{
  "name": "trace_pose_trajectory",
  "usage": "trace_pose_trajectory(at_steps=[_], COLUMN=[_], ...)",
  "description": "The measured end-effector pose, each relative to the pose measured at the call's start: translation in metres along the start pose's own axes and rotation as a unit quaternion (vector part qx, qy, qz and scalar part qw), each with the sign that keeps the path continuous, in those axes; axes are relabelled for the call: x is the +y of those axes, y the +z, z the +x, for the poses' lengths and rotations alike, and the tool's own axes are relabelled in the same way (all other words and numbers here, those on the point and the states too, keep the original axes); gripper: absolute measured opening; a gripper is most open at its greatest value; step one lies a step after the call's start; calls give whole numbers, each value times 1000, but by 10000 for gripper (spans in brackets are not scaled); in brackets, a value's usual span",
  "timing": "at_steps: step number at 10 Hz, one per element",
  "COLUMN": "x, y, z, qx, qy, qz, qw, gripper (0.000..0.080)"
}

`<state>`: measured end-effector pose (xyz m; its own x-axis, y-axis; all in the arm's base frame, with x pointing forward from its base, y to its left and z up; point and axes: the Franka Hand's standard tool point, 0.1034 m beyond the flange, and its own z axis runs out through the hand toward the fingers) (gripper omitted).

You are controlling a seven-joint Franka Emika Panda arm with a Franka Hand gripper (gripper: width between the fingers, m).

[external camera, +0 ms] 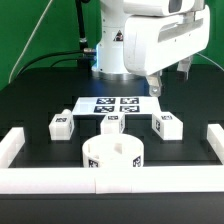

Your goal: Assemble stool

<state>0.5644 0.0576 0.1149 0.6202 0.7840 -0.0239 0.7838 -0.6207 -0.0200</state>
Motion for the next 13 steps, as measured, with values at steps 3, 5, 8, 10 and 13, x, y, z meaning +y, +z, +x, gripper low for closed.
trace_pose_trajectory(at_steps=[3, 5, 8, 10, 13], x=[0, 0, 12, 29, 35], y=[0, 0, 4, 13, 26], z=[0, 0, -19, -34, -40], qx=[0, 0, -6, -14, -19], qy=[0, 0, -13, 2, 8], qz=[0, 0, 1, 4, 8], qw=[1000, 1000, 1000, 1000, 1000], gripper=[649, 649, 649, 649, 649])
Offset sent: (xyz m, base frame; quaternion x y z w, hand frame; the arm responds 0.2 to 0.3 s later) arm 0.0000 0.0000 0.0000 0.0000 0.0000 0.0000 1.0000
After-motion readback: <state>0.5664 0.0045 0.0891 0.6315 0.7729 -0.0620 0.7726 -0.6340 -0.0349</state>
